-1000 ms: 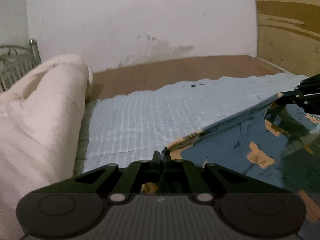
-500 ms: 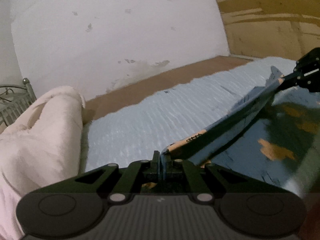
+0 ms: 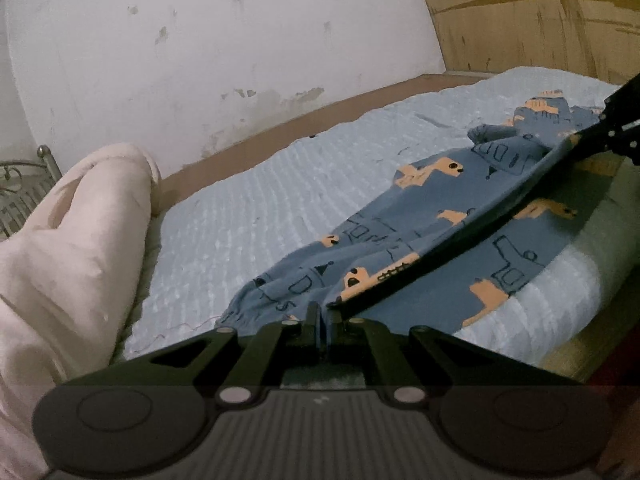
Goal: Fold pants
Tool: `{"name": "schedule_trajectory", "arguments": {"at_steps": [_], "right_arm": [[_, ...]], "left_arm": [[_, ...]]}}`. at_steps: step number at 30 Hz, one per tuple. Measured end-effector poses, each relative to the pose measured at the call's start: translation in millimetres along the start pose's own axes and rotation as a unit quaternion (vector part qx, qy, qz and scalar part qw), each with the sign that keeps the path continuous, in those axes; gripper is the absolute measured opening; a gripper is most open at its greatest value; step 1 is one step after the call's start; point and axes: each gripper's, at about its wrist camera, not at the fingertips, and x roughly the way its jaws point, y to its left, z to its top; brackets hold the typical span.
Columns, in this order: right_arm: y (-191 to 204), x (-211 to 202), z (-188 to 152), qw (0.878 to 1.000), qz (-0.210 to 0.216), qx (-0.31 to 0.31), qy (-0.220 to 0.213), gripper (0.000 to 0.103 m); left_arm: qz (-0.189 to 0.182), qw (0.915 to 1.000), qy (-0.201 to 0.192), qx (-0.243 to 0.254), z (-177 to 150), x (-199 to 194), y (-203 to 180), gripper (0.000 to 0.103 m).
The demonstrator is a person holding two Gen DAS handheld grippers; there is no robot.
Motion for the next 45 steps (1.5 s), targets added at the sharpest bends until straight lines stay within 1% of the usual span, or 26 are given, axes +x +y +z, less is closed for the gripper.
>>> {"name": "schedule_trajectory", "arguments": {"at_steps": [5, 9, 12, 14, 15, 17, 20, 23, 24, 25, 26, 27, 28, 29, 30, 31, 32, 33, 34, 35, 36, 37, 38, 41, 43, 45], "right_arm": [[3.2, -6.6, 1.3, 1.0, 0.003, -0.008, -0.007, 0.001], [10.5, -4.3, -2.6, 1.0, 0.014, -0.01, 0.0, 0.001], [14.8, -3.4, -3.7, 1.0, 0.018, -0.013, 0.001, 0.001], [15.4, -5.3, -1.9, 1.0, 0.02, -0.011, -0.003, 0.001], [15.7, -5.8, -1.2, 1.0, 0.023, -0.01, -0.004, 0.001], [18.9, -4.8, -2.4, 1.0, 0.028, -0.011, -0.001, 0.001], [25.8, 1.5, -8.8, 0.999, 0.034, -0.02, 0.014, 0.001], [24.7, 5.0, -14.8, 0.999, 0.035, -0.003, 0.022, 0.001], [22.9, 4.4, -15.0, 0.999, 0.036, 0.005, 0.022, 0.002], [22.0, 2.7, -15.2, 0.999, 0.035, 0.009, 0.02, 0.007], [21.0, 1.0, -15.1, 0.999, 0.033, 0.013, 0.018, 0.015], [19.0, -1.0, -14.9, 0.999, 0.031, 0.018, 0.015, 0.019], [16.8, -2.8, -14.9, 0.999, 0.028, 0.024, 0.012, 0.025], [12.7, -4.4, -14.9, 0.999, 0.026, 0.034, 0.01, 0.035], [8.5, -6.4, -15.4, 0.999, 0.024, 0.045, 0.007, 0.041], [2.6, -9.4, -17.0, 0.998, 0.022, 0.06, 0.004, 0.053], [-2.8, -12.5, -18.5, 0.997, 0.018, 0.073, 0.001, 0.065], [-7.6, -15.5, -20.5, 0.996, 0.014, 0.085, -0.001, 0.071], [-14.5, -19.8, -23.4, 0.995, 0.009, 0.1, -0.003, 0.082], [-21.1, -23.2, -26.0, 0.994, 0.005, 0.113, -0.005, 0.09], [-28.7, -27.8, -29.1, 0.992, -0.002, 0.129, -0.008, 0.094], [-35.5, -31.7, -32.3, 0.99, -0.009, 0.143, -0.009, 0.101], [-42.2, -35.3, -35.6, 0.988, -0.017, 0.156, -0.01, 0.102], [-65.7, -45.6, -48.4, 0.978, -0.044, 0.204, -0.005, 0.102], [-81.5, -53.7, -59.0, 0.969, -0.064, 0.24, -0.001, 0.102], [-95.4, -60.8, -69.2, 0.961, -0.075, 0.268, 0.002, 0.102]], "left_arm": [[0.011, 0.9997, -0.003, 0.021, -5.1, -6.5, -0.9, 0.0], [0.027, 0.9992, 0.003, 0.031, -11.1, -5.6, -1.5, 0.0], [0.046, 0.9982, -0.008, 0.037, -10.3, -11.0, -0.9, 0.0], [0.052, 0.9976, -0.012, 0.043, -7.5, -14.2, 2.0, 0.0], [0.052, 0.9975, -0.01, 0.046, -6.9, -14.0, 3.4, 0.0], [0.045, 0.9976, 0.007, 0.052, -9.5, -9.7, 4.0, 0.0], [0.039, 0.9971, 0.025, 0.06, -19.2, -3.7, -1.7, 0.0], [0.031, 0.9985, 0.028, 0.036, -22.2, -4.3, -1.2, 0.001], [0.03, 0.9989, 0.028, 0.023, -21.7, -5.7, 0.3, 0.006], [0.027, 0.9992, 0.028, 0.012, -21.4, -6.7, 2.4, 0.008], [0.021, 0.9994, 0.026, 0.0, -20.6, -8.8, 4.3, 0.009], [0.015, 0.9994, 0.027, -0.018, -19.7, -10.9, 6.3, 0.021], [0.01, 0.999, 0.027, -0.034, -18.4, -13.9, 7.2, 0.043], [0.007, 0.9983, 0.024, -0.052, -16.8, -17.3, 7.8, 0.055], [0.008, 0.9972, 0.019, -0.071, -15.0, -21.1, 8.3, 0.072], [0.01, 0.9957, 0.012, -0.091, -12.4, -25.3, 7.3, 0.081], [0.011, 0.9941, 0.003, -0.108, -9.0, -29.2, 5.1, 0.085], [0.011, 0.9925, -0.005, -0.121, -5.8, -32.5, 3.1, 0.094], [0.012, 0.9902, -0.015, -0.138, -1.4, -35.0, -0.2, 0.101], [0.008, 0.9879, -0.025, -0.153, 3.1, -36.4, -4.3, 0.102], [0.0, 0.9859, -0.033, -0.164, 8.2, -36.5, -9.1, 0.102], [-0.011, 0.9846, -0.037, -0.17, 14.5, -34.8, -15.2, 0.102], [-0.022, 0.984, -0.039, -0.173, 20.8, -32.4, -21.5, 0.102], [-0.051, 0.9835, -0.051, -0.166, 40.3, -23.7, -46.1, 0.102], [-0.073, 0.9839, -0.056, -0.153, 53.7, -16.6, -65.5, 0.102], [-0.097, 0.9839, -0.057, -0.139, 66.4, -10.9, -86.3, 0.102]]}}
